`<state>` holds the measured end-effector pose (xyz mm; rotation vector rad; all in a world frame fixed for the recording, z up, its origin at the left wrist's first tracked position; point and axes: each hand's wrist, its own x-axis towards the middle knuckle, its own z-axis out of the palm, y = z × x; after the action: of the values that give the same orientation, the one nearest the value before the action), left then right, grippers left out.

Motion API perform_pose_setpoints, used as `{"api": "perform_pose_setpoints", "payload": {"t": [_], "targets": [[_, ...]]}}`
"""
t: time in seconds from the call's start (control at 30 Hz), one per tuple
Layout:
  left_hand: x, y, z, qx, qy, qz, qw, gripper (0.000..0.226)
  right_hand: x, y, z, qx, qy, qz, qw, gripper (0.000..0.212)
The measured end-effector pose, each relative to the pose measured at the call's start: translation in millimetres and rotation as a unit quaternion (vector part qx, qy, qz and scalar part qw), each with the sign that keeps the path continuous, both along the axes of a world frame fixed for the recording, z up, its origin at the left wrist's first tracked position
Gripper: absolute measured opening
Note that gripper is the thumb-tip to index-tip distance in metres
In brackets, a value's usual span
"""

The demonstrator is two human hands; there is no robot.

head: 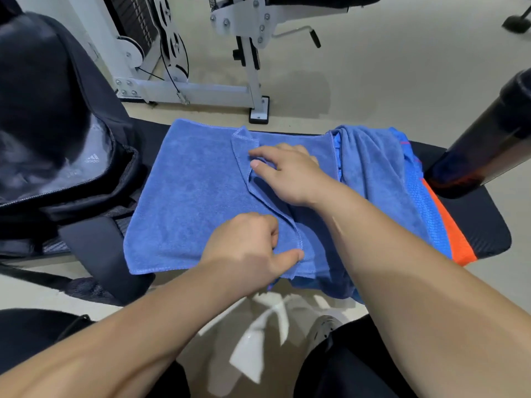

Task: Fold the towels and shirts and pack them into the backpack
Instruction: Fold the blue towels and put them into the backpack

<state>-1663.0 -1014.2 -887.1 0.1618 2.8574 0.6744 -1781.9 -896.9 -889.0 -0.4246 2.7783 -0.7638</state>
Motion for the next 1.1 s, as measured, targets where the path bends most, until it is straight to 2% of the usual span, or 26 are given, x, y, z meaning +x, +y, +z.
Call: {"api": "perform_pose_setpoints", "payload": {"t": [0.1, 0.17, 0.3, 0.47, 0.6, 0.77, 0.97, 1.1], "targets": [[8, 15, -3, -0.092, 0.014, -0.049, 0.994, 0.056, -3, -9, -1, 0.01, -0.008, 0.013, 1.0, 0.04], [13, 18, -11, -0.147, 0.048, -0.087, 0.984, 0.052, -6, -13, -3, 0.022, -0.013, 0.025, 0.999, 0.045], [17, 22, -21, -0.192, 0.102, -0.106, 0.97, 0.041, -10, -15, -3, 0.025, -0.019, 0.027, 0.999, 0.052], [13, 26, -30, -0.231, 0.163, -0.146, 0.948, 0.056, -12, -10, -6, -0.009, -0.004, 0.018, 1.0, 0.041], [11, 22, -40, -0.221, 0.199, -0.158, 0.942, 0.045, -16, -3, -5, -0.079, -0.003, -0.007, 0.997, 0.038], [11, 21, -42, -0.218, 0.198, -0.158, 0.942, 0.055, -15, 9, -2, -0.146, -0.003, -0.037, 0.989, 0.033], [11, 20, -42, -0.202, 0.194, -0.161, 0.946, 0.036, -11, 27, 1, -0.181, -0.007, -0.055, 0.982, 0.043], [11, 9, -37, -0.122, 0.223, -0.164, 0.953, 0.019, -10, 38, 7, -0.246, -0.027, -0.092, 0.964, 0.038]]}}
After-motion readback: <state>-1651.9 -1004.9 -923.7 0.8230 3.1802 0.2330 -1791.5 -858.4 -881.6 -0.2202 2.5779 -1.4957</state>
